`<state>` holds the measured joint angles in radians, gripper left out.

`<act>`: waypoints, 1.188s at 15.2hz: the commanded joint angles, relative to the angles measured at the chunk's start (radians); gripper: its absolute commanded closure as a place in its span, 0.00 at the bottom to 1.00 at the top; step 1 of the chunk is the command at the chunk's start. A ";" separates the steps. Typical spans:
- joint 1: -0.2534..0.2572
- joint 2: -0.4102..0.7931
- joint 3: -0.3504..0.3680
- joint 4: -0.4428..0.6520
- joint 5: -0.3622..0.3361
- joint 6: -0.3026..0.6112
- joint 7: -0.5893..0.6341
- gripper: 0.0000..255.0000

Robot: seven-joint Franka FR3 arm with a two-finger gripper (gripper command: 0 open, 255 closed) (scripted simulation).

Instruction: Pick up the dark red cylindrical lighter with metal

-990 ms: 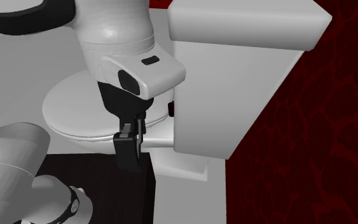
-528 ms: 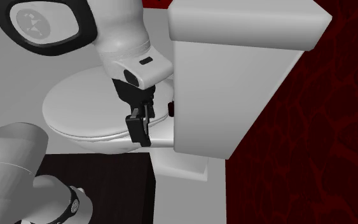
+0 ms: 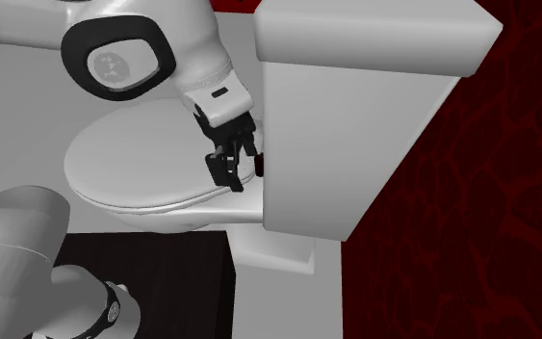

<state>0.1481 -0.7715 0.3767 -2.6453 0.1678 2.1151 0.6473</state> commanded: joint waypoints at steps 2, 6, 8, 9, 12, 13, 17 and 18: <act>0.066 0.084 0.049 -0.008 -0.019 0.130 -0.033 0.00; 0.032 0.187 0.171 0.020 -0.027 0.286 0.101 0.00; 0.009 0.225 0.218 0.036 -0.042 0.337 0.153 0.00; 0.007 0.233 0.224 0.028 -0.043 0.352 0.157 0.00; -0.002 0.256 0.243 0.004 -0.049 0.400 0.170 0.00; -0.006 0.264 0.249 -0.004 -0.052 0.416 0.175 0.00; -0.017 0.287 0.268 -0.023 -0.060 0.457 0.189 0.00; -0.019 0.289 0.268 -0.023 -0.061 0.460 0.189 1.00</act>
<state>0.1305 -0.4843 0.6433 -2.6662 0.1078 2.5700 0.8350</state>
